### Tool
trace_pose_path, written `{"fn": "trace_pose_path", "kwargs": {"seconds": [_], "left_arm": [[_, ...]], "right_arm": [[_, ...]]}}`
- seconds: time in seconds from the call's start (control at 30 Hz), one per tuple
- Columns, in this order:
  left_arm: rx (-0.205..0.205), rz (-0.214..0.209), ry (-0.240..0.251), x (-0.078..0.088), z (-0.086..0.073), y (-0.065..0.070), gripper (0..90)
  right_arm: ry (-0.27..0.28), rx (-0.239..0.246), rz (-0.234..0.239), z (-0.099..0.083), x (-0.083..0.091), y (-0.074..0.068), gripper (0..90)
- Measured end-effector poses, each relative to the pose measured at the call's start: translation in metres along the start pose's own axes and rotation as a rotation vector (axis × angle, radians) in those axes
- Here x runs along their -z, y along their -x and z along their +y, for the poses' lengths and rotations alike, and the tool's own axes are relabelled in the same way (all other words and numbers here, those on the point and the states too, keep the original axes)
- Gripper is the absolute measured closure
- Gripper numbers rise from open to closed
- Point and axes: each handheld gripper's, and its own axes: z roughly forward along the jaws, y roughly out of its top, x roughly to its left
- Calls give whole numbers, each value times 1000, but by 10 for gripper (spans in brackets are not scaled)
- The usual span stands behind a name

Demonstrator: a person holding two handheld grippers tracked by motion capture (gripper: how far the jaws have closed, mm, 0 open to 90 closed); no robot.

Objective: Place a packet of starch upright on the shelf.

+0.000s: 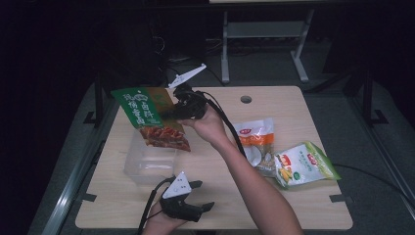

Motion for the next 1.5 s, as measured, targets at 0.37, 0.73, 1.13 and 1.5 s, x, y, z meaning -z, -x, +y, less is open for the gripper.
{"fn": "trace_pose_path", "kwargs": {"seconds": [0.37, 0.73, 1.13, 1.5], "left_arm": [[4, 2, 1, 1, 0, 0, 225], [3, 8, -4, 2, 0, -1, 224], [2, 8, -1, 1, -1, -1, 225], [-9, 9, -13, 1, -2, -2, 225]], "right_arm": [[-1, -14, 13, -1, -26, 2, 896], [-2, -31, 24, -6, -44, 4, 896], [5, -73, 37, -19, -61, 9, 896], [42, -124, 33, -34, -70, 20, 896]]}}
